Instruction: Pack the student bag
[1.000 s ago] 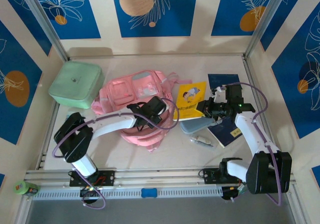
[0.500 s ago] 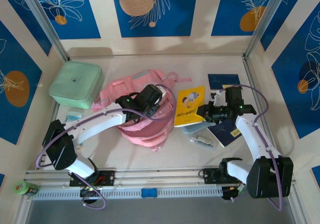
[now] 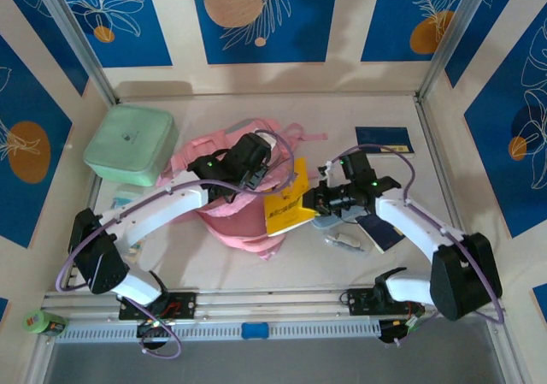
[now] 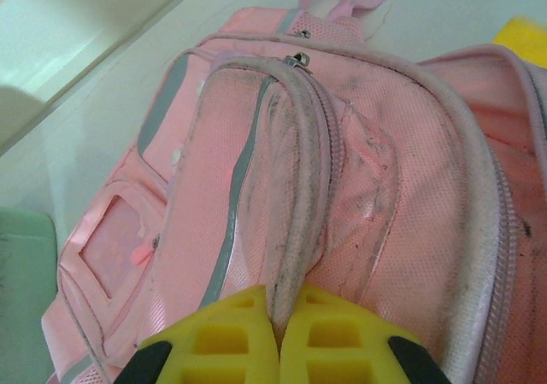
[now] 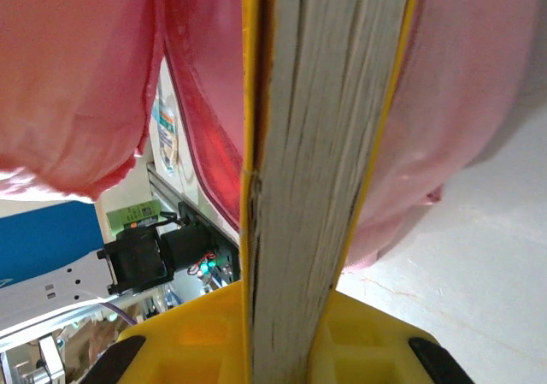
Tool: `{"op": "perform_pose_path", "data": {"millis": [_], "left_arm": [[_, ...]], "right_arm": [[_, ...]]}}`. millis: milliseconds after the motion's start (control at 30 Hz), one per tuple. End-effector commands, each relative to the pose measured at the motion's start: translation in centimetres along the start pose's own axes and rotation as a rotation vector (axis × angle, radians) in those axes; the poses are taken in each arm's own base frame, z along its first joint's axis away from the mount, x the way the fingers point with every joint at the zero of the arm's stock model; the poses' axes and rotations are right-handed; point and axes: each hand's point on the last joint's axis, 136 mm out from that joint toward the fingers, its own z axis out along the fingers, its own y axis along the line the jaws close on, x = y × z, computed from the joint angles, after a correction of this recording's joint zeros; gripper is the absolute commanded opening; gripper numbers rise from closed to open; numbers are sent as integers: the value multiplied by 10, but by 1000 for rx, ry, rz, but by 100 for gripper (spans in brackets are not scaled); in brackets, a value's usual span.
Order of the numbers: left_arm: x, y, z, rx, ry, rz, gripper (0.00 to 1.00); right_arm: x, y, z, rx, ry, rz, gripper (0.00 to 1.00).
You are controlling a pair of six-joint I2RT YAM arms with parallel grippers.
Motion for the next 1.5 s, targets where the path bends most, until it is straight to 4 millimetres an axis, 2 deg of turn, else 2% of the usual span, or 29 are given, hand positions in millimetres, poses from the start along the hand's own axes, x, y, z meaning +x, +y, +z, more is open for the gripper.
{"op": "perform_pose_path", "data": {"millis": [0, 300, 467, 533, 633, 667, 733, 833, 933, 1000, 1167, 1267, 1367, 1467], "left_arm": [[-36, 28, -26, -54, -122, -130, 0], [-41, 34, -25, -47, -127, -167, 0], [-43, 35, -25, -30, -139, -178, 0], [-43, 35, -24, -28, -138, -175, 0], [-42, 37, -22, -39, -134, -177, 0], [-41, 38, -21, -42, -133, -181, 0], [-39, 40, -20, -44, -132, -192, 0], [-37, 41, -21, -39, -130, -191, 0], [-34, 42, -21, -37, -128, -194, 0], [-32, 44, -22, -36, -133, -201, 0], [-28, 43, -20, -19, -129, -205, 0], [-27, 42, -19, -17, -126, -203, 0], [-27, 40, -18, -6, -130, -204, 0], [-27, 38, -16, 2, -127, -199, 0]], "right_arm": [[-17, 29, 16, -59, -28, -61, 0], [-48, 62, 75, -127, -82, -130, 0], [-62, 62, 104, -116, -116, -139, 0], [-64, 65, 115, -112, -108, -148, 4], [-68, 52, 128, -70, -107, -128, 8], [-68, 48, 131, -63, -102, -119, 12], [-66, 40, 132, -43, -93, -103, 25], [-59, 30, 129, 5, -78, -93, 40], [-48, 13, 119, 100, -90, -98, 50], [-42, 6, 110, 147, -112, -108, 53], [-24, -8, 94, 285, -124, -143, 53], [-13, -5, 95, 312, -116, -176, 48], [-4, -5, 109, 299, -88, -173, 33], [-5, -4, 125, 282, -79, -165, 21]]}}
